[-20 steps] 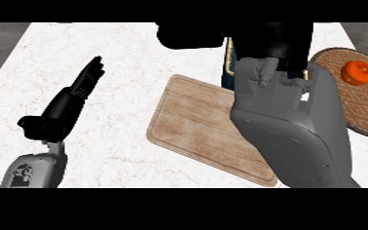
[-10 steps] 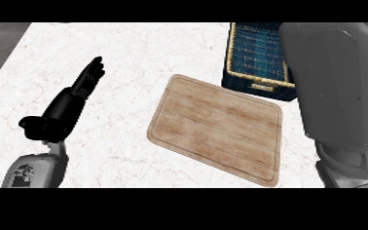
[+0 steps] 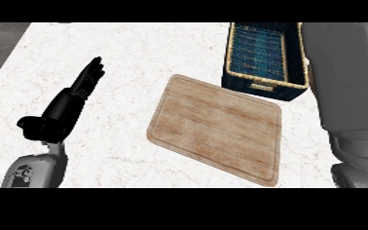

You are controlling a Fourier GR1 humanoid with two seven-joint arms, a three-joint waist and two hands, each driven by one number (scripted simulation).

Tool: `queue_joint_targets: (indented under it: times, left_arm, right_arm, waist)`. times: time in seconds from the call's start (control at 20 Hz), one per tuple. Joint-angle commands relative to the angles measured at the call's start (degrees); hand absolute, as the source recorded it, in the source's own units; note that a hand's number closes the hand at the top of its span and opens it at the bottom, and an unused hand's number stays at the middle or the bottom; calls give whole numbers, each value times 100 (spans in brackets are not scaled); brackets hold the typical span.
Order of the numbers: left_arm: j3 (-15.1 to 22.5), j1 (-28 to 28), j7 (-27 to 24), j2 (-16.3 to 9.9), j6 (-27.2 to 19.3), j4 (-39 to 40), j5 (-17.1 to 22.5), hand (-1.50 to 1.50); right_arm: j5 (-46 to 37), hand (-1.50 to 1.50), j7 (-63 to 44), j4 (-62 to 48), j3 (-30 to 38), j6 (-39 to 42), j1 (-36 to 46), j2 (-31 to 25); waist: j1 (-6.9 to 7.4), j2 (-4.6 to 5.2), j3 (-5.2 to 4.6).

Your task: Pick the tomato from the cutting board and place it in the basket

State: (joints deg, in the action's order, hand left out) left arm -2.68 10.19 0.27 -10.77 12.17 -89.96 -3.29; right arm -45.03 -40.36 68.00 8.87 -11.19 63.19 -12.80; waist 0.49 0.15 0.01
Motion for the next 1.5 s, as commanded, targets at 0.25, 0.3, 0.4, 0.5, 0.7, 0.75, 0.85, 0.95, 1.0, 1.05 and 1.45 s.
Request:
queue_joint_targets:
  times: [0.25,0.3,0.4,0.5,0.7,0.75,0.85,0.95,1.0,1.05,1.45]
  left_arm:
    - [-124,82,159,-56,99,-97,89,0]
    - [-169,70,-101,-86,87,192,-5,0]
    - [-56,138,55,51,44,136,-7,0]
    - [-227,70,-26,-133,163,69,90,0]
    - [-54,67,209,-17,103,-187,-13,0]
    - [-48,70,-77,79,28,78,-87,0]
    - [119,-198,172,218,-59,-323,-150,0]
    - [75,-402,-434,122,56,27,-225,0]
    - [57,-96,-91,103,28,-76,-212,0]
    - [-163,13,353,-55,257,-310,171,0]
    - [-58,-228,234,34,190,-430,34,0]
  right_arm:
    - [-122,150,1255,-859,166,-924,-339,-330]
    - [-25,150,1421,-737,179,-963,-610,-315]
    - [75,150,1845,-1306,322,-927,-301,-595]
    - [282,150,1938,-1152,693,-1461,-535,-600]
    - [450,-150,2382,-1895,849,-1960,-193,-515]
    - [459,-150,2402,-1880,712,-1743,-89,-541]
    - [399,-150,2410,-2002,651,-1726,-53,-587]
    - [698,-150,2704,-2316,846,-1512,177,-775]
    - [663,-150,2842,-2364,785,-1755,137,-644]
    - [752,-150,2762,-2244,791,-1616,248,-630]
    - [1652,-150,2711,-2031,1530,-1571,406,-1000]
  waist:
    - [17,1,-1]
    - [-11,0,-1]
    - [21,10,-1]
    - [12,10,1]
    - [61,13,1]
    - [32,7,-1]
    - [40,-3,-1]
    - [59,11,-2]
    - [40,6,-1]
    - [45,-2,0]
    - [8,-16,1]
